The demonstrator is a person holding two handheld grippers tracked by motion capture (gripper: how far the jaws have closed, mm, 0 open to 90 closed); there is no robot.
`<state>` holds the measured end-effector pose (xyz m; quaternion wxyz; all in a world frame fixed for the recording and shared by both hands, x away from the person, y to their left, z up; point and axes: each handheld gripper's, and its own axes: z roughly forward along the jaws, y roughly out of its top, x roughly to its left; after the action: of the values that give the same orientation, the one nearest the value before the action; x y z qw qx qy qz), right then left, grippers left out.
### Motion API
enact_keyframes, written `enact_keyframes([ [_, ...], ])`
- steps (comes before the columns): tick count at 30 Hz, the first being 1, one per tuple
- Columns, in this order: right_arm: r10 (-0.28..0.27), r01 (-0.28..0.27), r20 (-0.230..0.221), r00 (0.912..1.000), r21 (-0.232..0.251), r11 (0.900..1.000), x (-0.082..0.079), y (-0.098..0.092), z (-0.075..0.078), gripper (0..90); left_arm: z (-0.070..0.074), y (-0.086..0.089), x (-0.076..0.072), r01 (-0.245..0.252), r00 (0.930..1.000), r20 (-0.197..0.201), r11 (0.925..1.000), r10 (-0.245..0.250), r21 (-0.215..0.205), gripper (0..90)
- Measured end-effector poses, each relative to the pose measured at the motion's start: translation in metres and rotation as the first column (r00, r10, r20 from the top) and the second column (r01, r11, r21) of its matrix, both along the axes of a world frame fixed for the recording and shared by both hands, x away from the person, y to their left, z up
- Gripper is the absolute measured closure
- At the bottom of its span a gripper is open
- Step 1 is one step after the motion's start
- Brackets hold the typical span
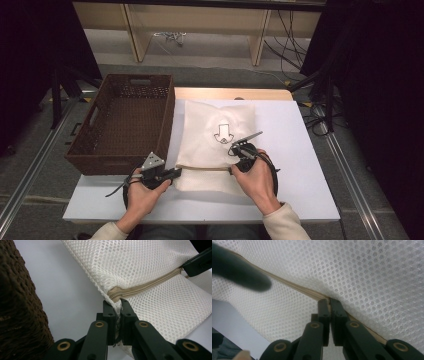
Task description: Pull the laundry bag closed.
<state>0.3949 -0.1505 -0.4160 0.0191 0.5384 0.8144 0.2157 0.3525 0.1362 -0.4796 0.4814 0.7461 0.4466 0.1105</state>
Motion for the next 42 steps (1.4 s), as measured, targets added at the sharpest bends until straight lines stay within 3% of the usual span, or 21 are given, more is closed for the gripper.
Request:
enact_keyframes([
  [3, -0.028, 0.029, -0.02, 0.9994, 0.008, 1.0, -0.0014, 0.0015, 0.0011, 88.6, 0.0006, 0.0003, 0.0001, 0.002, 1.0, 0.007, 1.0, -0.002, 0.005, 85.1],
  [4, 0.001, -0.001, 0.001, 1.0, 0.004, 1.0, -0.0001, -0.0003, 0.0004, 88.6, 0.0004, 0.0, 0.0, -0.001, 1.0, 0.002, 1.0, 0.001, -0.001, 85.0],
  [6, 0.008, -0.008, 0.018, 0.9998, -0.002, 1.0, 0.0003, -0.0008, 0.0001, 88.6, 0.0004, 0.0004, 0.0002, -0.001, 1.0, 0.003, 1.0, 0.001, 0.001, 85.1],
  [8, -0.034, 0.035, -0.029, 0.999, 0.004, 0.999, -0.0022, 0.0013, 0.003, 88.6, 0.0005, 0.0008, 0.0003, 0.008, 0.9999, 0.014, 0.9999, -0.008, 0.014, 85.0],
  [10, -0.043, 0.044, -0.035, 0.9985, 0.01, 0.999, -0.0026, 0.0011, 0.0025, 88.6, 0.0005, -0.0001, -0.0004, -0.001, 1.0, 0.006, 1.0, 0.001, 0.009, 85.0],
  [13, -0.041, 0.041, -0.033, 0.9986, 0.009, 0.999, -0.0026, 0.0008, 0.0025, 88.6, 0.0008, 0.001, 0.0001, 0.007, 0.9999, 0.013, 0.9999, -0.007, 0.014, 85.0],
  [14, -0.017, 0.017, 0.001, 0.9999, -0.01, 1.0, -0.001, -0.0013, 0.0012, 88.7, 0.0009, 0.001, 0.0, 0.002, 0.9999, 0.013, 0.9999, -0.002, 0.011, 85.0],
  [19, -0.048, 0.048, -0.025, 0.9985, 0.002, 0.999, -0.0021, -0.0033, 0.0046, 88.7, 0.0009, 0.002, 0.0002, -0.005, 1.0, 0.007, 1.0, 0.005, 0.004, 85.0],
  [21, -0.033, 0.033, 0.002, 0.9995, -0.009, 0.999, -0.001, -0.004, 0.0024, 88.6, 0.0008, 0.0016, 0.0001, -0.005, 1.0, 0.009, 0.9999, 0.004, 0.011, 85.1],
  [25, -0.042, 0.042, -0.002, 0.9991, -0.007, 0.999, -0.0014, -0.0026, 0.0025, 88.6, 0.0007, 0.0022, 0.0004, -0.005, 1.0, 0.008, 1.0, 0.005, 0.007, 85.0],
  [27, -0.057, 0.057, -0.024, 0.9981, 0.004, 0.998, -0.0033, -0.0015, 0.0055, 88.6, 0.0009, 0.0024, 0.0007, 0.001, 0.9999, 0.012, 0.9999, -0.001, 0.011, 85.0],
  [32, -0.042, 0.043, -0.013, 0.999, 0.002, 0.999, -0.0029, -0.0029, 0.004, 88.6, 0.0001, 0.0026, 0.0009, 0.001, 1.0, 0.008, 1.0, -0.001, 0.004, 85.0],
  [34, -0.003, 0.003, 0.034, 0.9994, -0.002, 1.0, -0.0009, -0.0054, 0.0005, 88.6, 0.0001, 0.0027, 0.0006, 0.0, 1.0, 0.006, 1.0, 0.0, 0.007, 85.1],
  [38, -0.046, 0.046, 0.001, 0.9989, 0.004, 0.999, -0.0033, -0.0062, 0.0021, 88.6, 0.0003, 0.0024, 0.001, 0.003, 1.0, 0.008, 1.0, -0.003, 0.001, 85.1],
  [39, -0.023, 0.023, 0.018, 0.9996, 0.006, 1.0, -0.0023, -0.0082, 0.0013, 88.6, 0.0004, 0.0022, 0.0007, 0.007, 0.9999, 0.01, 1.0, -0.007, 0.007, 85.1],
  [42, -0.048, 0.048, -0.003, 0.9988, 0.004, 0.999, -0.0036, -0.008, 0.0023, 88.6, 0.0001, 0.0023, 0.0008, 0.005, 0.9999, 0.009, 1.0, -0.005, 0.003, 85.1],
])
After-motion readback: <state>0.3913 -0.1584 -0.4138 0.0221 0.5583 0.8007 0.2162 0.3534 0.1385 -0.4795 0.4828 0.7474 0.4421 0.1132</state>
